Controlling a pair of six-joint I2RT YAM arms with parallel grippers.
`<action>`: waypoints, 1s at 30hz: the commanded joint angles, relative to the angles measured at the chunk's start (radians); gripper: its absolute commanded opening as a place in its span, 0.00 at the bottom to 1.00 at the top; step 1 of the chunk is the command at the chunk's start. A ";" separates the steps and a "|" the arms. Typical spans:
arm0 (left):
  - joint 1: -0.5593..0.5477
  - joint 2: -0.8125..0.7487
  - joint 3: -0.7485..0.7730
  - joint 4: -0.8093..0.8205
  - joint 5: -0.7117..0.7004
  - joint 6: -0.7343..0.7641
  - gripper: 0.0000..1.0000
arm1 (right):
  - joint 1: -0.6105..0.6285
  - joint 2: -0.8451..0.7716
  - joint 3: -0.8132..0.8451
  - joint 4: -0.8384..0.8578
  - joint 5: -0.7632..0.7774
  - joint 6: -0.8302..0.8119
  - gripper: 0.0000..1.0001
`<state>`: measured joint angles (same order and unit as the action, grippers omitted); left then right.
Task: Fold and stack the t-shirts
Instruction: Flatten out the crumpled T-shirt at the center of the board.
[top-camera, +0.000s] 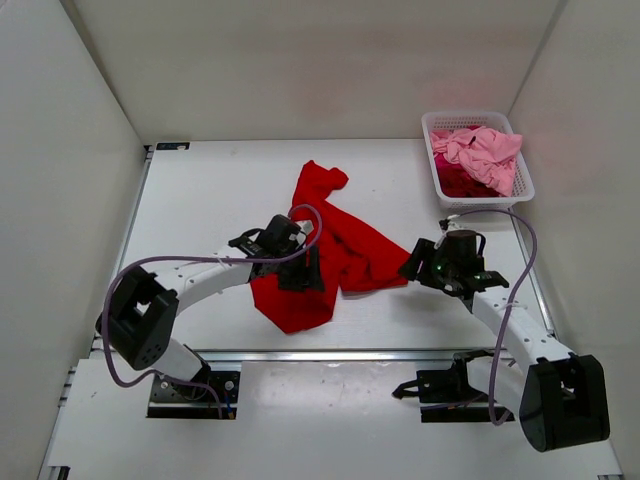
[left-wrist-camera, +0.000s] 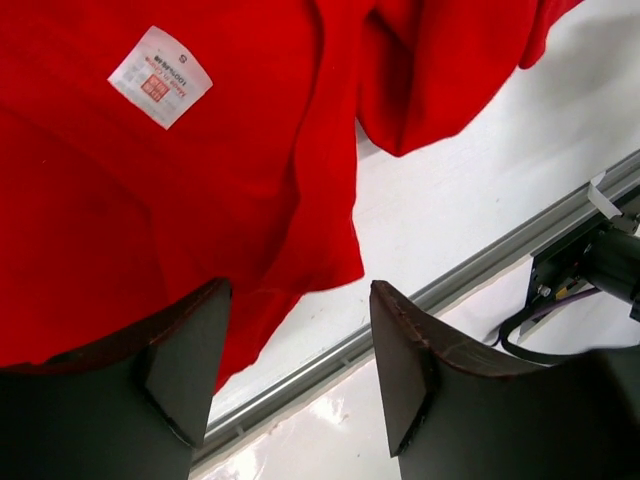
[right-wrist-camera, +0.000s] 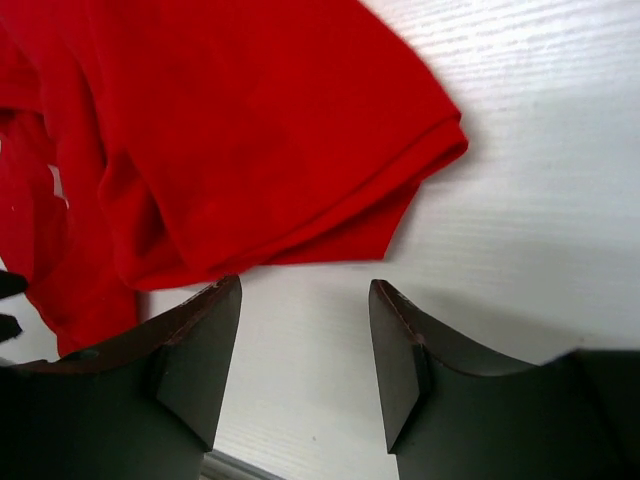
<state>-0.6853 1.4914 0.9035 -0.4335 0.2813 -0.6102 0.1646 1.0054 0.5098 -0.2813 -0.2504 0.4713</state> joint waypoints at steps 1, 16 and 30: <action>-0.003 0.015 0.002 0.053 0.019 -0.019 0.68 | -0.013 0.035 -0.005 0.131 -0.033 0.035 0.51; 0.029 -0.053 -0.104 0.061 0.016 -0.043 0.72 | -0.086 0.107 -0.005 0.185 -0.076 0.021 0.52; -0.008 0.038 -0.066 0.162 0.029 -0.112 0.56 | -0.103 0.245 0.042 0.238 -0.073 0.027 0.51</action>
<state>-0.6842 1.5276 0.8074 -0.3126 0.3088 -0.7101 0.0685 1.2362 0.5117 -0.1112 -0.3233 0.4942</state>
